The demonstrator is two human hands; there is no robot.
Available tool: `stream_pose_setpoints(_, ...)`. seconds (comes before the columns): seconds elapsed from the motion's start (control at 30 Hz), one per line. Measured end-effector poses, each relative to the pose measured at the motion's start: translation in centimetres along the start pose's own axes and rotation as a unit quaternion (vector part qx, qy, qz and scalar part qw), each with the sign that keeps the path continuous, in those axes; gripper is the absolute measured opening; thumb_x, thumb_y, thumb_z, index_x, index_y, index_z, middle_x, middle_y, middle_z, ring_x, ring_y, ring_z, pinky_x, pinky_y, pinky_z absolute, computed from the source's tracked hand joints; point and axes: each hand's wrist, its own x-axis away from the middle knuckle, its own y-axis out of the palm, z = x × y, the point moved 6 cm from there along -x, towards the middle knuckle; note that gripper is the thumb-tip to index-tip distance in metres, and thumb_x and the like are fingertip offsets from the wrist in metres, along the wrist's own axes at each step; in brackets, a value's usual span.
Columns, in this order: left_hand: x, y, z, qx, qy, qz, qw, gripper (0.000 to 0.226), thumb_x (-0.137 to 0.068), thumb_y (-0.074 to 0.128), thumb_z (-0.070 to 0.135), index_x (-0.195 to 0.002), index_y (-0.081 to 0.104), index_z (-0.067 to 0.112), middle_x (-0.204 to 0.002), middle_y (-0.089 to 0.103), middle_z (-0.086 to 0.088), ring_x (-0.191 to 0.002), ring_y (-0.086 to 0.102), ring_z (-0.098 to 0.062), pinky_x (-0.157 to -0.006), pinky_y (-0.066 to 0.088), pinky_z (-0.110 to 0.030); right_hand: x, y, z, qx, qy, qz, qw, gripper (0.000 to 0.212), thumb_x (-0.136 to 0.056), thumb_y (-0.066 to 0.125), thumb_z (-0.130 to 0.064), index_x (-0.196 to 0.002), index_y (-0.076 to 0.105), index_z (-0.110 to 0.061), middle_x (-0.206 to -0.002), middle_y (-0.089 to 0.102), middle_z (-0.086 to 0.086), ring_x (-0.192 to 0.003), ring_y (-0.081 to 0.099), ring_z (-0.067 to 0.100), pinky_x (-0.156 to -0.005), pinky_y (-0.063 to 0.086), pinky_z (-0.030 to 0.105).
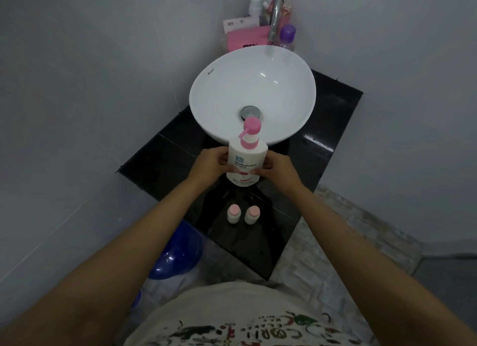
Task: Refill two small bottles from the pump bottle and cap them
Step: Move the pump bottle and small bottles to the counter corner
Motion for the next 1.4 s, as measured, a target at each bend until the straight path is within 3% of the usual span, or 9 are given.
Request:
stream_pose_setpoints(0.13, 0.1, -0.3, -0.2, -0.048, 0.01, 0.009, 0.999, 0.037, -0.075, 0.075, 0.015, -0.111, 0.067, 0.014, -0.108, 0.073, -0.004, -0.095, 0.068, -0.011, -0.084, 0.056, -0.03, 0.0, 0.1, -0.3, 0.018, -0.011, -0.016, 1.0, 0.045, -0.077, 0.074, -0.013, -0.12, 0.061, -0.014, -0.117, 0.069, 0.005, -0.103, 0.065, 0.014, -0.09, 0.055, 0.039)
stream_pose_setpoints(0.27, 1.2, -1.2, -0.6, -0.052, 0.008, 0.028, 0.998, 0.036, -0.075, 0.075, 0.018, -0.11, 0.068, 0.016, -0.107, 0.074, -0.002, -0.093, 0.067, -0.007, -0.079, 0.054, -0.021, -0.2, 0.7, -1.6, 0.043, -0.029, -0.051, 0.997, 0.047, -0.077, 0.074, -0.013, -0.122, 0.06, -0.016, -0.117, 0.069, 0.004, -0.105, 0.064, 0.016, -0.09, 0.055, 0.039)
stream_pose_setpoints(0.4, 2.9, -4.1, -0.6, -0.046, 0.0, 0.065, 0.997, 0.04, -0.071, 0.079, 0.024, -0.11, 0.069, 0.018, -0.106, 0.074, 0.0, -0.094, 0.069, -0.007, -0.082, 0.057, -0.028, -1.2, 1.8, -4.8, 0.051, -0.071, -0.111, 0.99, 0.044, -0.078, 0.073, -0.01, -0.12, 0.059, -0.011, -0.121, 0.066, 0.006, -0.107, 0.062, 0.013, -0.089, 0.052, 0.029)
stream_pose_setpoints(0.6, 5.9, -10.7, -0.9, -0.028, -0.031, 0.192, 0.98, 0.043, -0.065, 0.082, 0.029, -0.106, 0.071, 0.019, -0.103, 0.075, -0.002, -0.085, 0.067, -0.001, -0.078, 0.058, -0.029, -5.5, 5.5, -11.2, 0.092, -0.119, -0.22, 0.964, 0.044, -0.077, 0.074, -0.011, -0.119, 0.06, -0.012, -0.119, 0.068, 0.006, -0.104, 0.063, 0.014, -0.091, 0.052, 0.033)
stream_pose_setpoints(0.73, 7.4, -14.5, -2.7, -0.043, -0.079, 0.289, 0.953, 0.045, -0.064, 0.082, 0.036, -0.105, 0.072, 0.022, -0.1, 0.076, -0.003, -0.084, 0.07, -0.009, -0.073, 0.059, -0.037, -8.9, 9.7, -15.1, 0.11, -0.147, -0.276, 0.943, 0.046, -0.078, 0.072, -0.006, -0.121, 0.058, -0.008, -0.119, 0.066, 0.007, -0.102, 0.062, 0.013, -0.082, 0.048, 0.01)
stream_pose_setpoints(0.77, 7.5, -15.2, -3.1, -0.047, -0.09, 0.307, 0.946, 0.045, -0.064, 0.082, 0.037, -0.106, 0.072, 0.021, -0.1, 0.076, -0.005, -0.083, 0.071, -0.012, -0.072, 0.059, -0.039, -9.6, 10.8, -15.9, 0.112, -0.15, -0.29, 0.939, 0.047, -0.078, 0.072, -0.005, -0.122, 0.056, -0.008, -0.12, 0.066, 0.008, -0.101, 0.061, 0.013, -0.081, 0.047, 0.009)
stream_pose_setpoints(0.9, 7.3, -17.2, -6.0, -0.061, -0.137, 0.352, 0.924, 0.042, -0.067, 0.081, 0.037, -0.101, 0.073, 0.016, -0.094, 0.077, -0.008, -0.077, 0.071, -0.017, -0.068, 0.058, -0.044, -12.3, 14.9, -17.5, 0.106, -0.159, -0.342, 0.92, 0.052, -0.078, 0.071, -0.002, -0.127, 0.053, -0.006, -0.124, 0.063, 0.013, -0.11, 0.06, 0.021, -0.099, 0.047, 0.037)
stream_pose_setpoints(1.1, 6.5, -18.5, -10.5, -0.061, -0.194, 0.365, 0.908, 0.041, -0.07, 0.079, 0.035, -0.103, 0.073, 0.012, -0.101, 0.075, -0.009, -0.086, 0.072, -0.019, -0.072, 0.059, -0.043, -15.3, 19.4, -17.3, 0.135, -0.158, -0.377, 0.903, 0.061, -0.081, 0.068, -0.002, -0.135, 0.043, -0.01, -0.135, 0.056, 0.014, -0.122, 0.054, 0.027, -0.106, 0.042, 0.047)
stream_pose_setpoints(1.4, 6.0, -19.3, -12.7, -0.032, -0.22, 0.37, 0.902, 0.035, -0.071, 0.078, 0.027, -0.098, 0.071, 0.005, -0.096, 0.075, -0.012, -0.082, 0.07, -0.023, -0.075, 0.058, -0.046, -17.4, 22.2, -16.2, 0.145, -0.154, -0.381, 0.9, 0.066, -0.084, 0.064, -0.006, -0.142, 0.034, -0.014, -0.14, 0.051, 0.013, -0.127, 0.049, 0.028, -0.107, 0.04, 0.05)
